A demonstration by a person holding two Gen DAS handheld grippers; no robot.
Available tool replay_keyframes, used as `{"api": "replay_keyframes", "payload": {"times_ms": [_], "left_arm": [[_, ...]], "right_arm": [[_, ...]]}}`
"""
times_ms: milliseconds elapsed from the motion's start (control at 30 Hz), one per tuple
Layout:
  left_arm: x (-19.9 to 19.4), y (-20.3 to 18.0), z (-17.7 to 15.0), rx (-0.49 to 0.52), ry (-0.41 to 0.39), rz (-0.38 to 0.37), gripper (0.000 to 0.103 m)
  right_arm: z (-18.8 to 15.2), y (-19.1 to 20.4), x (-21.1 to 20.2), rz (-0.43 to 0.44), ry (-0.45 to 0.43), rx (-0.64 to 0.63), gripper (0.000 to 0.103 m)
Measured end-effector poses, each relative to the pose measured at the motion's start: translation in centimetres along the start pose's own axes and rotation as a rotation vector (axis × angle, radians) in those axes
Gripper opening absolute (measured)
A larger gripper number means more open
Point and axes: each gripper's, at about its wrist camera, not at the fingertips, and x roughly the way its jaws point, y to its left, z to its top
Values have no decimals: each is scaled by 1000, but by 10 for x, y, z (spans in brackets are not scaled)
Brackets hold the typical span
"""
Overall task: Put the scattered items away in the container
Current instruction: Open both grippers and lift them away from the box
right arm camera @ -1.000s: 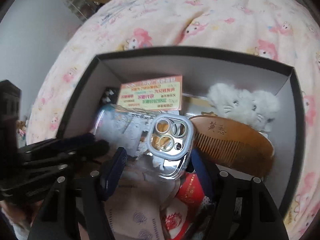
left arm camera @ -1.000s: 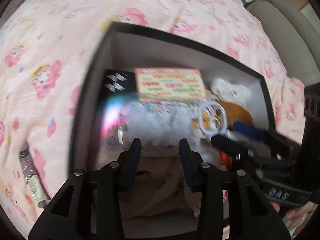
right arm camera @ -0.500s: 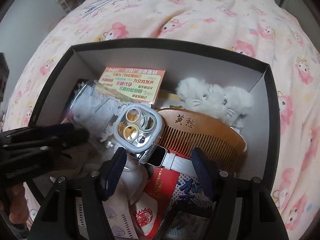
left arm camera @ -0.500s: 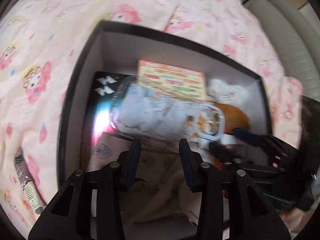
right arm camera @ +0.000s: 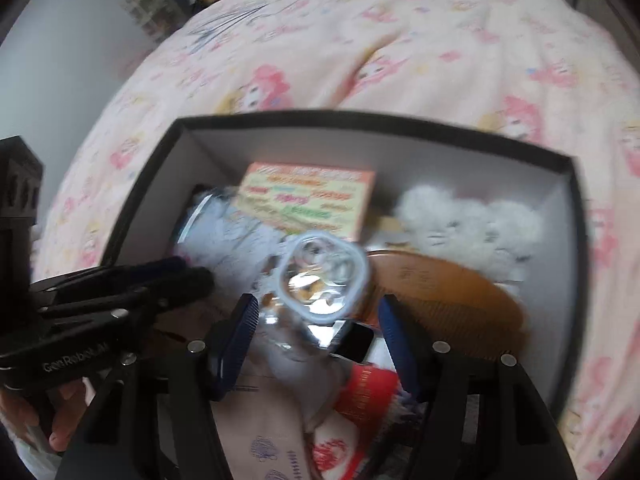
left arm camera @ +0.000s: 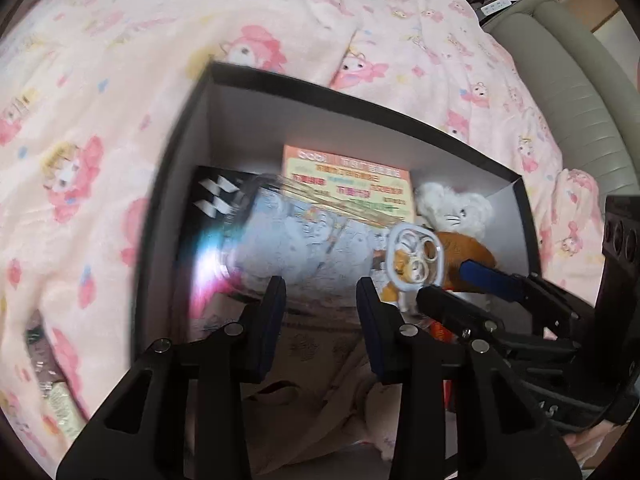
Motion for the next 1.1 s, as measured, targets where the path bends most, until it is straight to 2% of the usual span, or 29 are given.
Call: {"api": "replay_keyframes", "payload": {"times_ms": [100,267,333,400,500,633,867,1100], "left_arm": [[6,-3,3,-7,-10,16,37],[5,-10,7,-13,-20,40,37],[-3,-15,-1,15,-35,43,38],[-16,-21,-12,32,-65,42,45],[-43,-31,-31,60,-105,26,45],[-86,-43,-62,115,-172,36,48],[-147,-42,-112,169,-248,13,51],[-171,-34,-148,199,-266,-7,52]], "right_arm": [[-2,-1,6,32,34,1,60],[-2,0,19,13,71,0,60],[-3,0,10,-19,41,-1,60],[-5,2,-2,-73,6,-18,61],[-20,14,-28,-171,-66,-50,62],[-46,23,-66,-127,-123,-11,62],[-82,66,-107,-142,-277,59,67],[-119,104,-127,-144,-300,25,67]]}}
